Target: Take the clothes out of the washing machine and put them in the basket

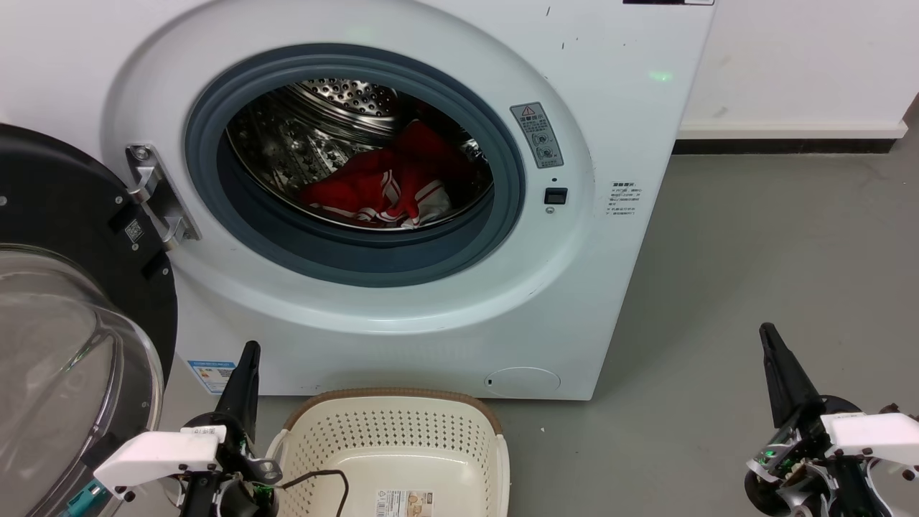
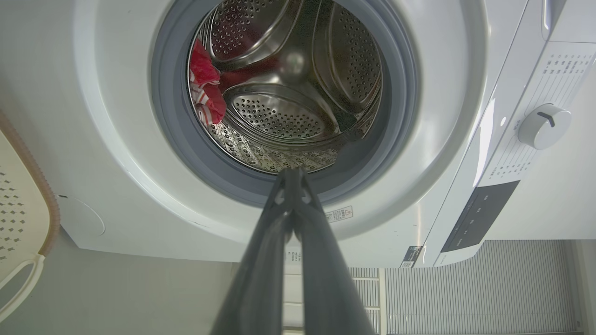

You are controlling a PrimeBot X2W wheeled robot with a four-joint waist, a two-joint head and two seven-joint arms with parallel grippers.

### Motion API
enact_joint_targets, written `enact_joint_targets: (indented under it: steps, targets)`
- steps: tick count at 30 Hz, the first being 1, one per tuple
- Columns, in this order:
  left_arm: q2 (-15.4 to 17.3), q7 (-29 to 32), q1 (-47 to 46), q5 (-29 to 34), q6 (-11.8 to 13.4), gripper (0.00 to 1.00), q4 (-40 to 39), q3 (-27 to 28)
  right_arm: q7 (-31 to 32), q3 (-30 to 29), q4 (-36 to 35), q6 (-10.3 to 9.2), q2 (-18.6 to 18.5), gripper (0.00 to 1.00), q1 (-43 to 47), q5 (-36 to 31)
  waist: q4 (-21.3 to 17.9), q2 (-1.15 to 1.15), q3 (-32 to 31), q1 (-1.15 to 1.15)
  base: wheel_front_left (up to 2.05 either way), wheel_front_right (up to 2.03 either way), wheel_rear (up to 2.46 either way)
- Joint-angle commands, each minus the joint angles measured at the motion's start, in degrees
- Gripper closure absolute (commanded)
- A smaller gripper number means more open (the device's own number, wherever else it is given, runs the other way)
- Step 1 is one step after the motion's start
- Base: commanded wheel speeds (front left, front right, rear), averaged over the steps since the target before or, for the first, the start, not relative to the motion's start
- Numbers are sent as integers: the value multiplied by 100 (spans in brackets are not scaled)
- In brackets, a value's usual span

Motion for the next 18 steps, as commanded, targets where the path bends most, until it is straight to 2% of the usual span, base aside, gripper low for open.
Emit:
enact_joint_targets:
  steps: [1, 6, 7, 13, 18]
  targets:
    - [-8, 22, -52, 25, -18, 100, 10, 14, 14, -10, 6, 0, 19, 100, -70, -23, 0, 0, 0, 0, 0, 0, 0]
    - [-14, 30, -53, 36, -19, 100, 9, 22, 22, -16, 7, 0, 23, 100, -70, -29, 0, 0, 0, 0, 0, 0, 0]
    - [-5, 4, -1, 1, 0, 0, 2, 9, 1, -8, 2, 0, 4, 0, -1, -3, 0, 0, 0, 0, 0, 0, 0]
    - [-18, -133, 21, 37, 0, 0, -7, -125, -90, 53, -48, 0, 10, 0, 73, -22, 1, 0, 3, 0, 0, 0, 0]
    - [-21, -357, -14, 537, -1, 0, -140, -251, -353, 186, -152, 0, -76, 0, 134, -468, 10, 0, 6, 0, 0, 0, 0]
